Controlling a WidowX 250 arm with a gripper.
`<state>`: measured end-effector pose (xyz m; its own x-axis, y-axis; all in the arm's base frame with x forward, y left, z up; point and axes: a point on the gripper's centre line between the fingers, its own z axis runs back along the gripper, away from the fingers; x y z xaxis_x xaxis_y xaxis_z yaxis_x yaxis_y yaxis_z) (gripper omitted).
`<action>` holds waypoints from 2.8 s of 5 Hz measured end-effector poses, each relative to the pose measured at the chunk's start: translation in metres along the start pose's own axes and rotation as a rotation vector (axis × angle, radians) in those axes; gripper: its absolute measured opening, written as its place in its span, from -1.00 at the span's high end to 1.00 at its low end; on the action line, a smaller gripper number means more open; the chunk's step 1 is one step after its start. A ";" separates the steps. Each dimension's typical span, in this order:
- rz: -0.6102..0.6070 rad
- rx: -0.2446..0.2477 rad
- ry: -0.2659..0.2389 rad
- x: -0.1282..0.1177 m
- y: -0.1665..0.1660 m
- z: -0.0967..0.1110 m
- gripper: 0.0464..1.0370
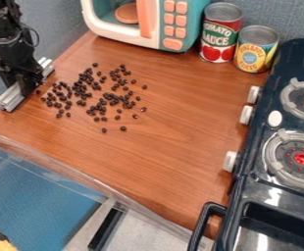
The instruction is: Sweep into pile
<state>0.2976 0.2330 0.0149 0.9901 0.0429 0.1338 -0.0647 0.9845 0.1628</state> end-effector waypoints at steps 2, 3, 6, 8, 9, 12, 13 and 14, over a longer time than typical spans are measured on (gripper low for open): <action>-0.024 -0.052 0.005 -0.011 -0.040 0.007 0.34; -0.003 -0.078 0.007 -0.013 -0.053 0.009 0.34; 0.046 -0.091 -0.022 -0.009 -0.082 0.012 0.34; 0.020 -0.143 -0.031 -0.010 -0.136 0.021 0.34; 0.059 -0.177 -0.035 -0.010 -0.151 0.023 0.34; 0.084 -0.241 -0.033 -0.010 -0.203 0.032 0.34; 0.064 -0.254 -0.032 -0.011 -0.217 0.035 0.34; 0.048 -0.270 -0.028 -0.012 -0.229 0.039 0.34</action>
<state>0.2961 0.0000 0.0140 0.9825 0.0897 0.1631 -0.0722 0.9913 -0.1102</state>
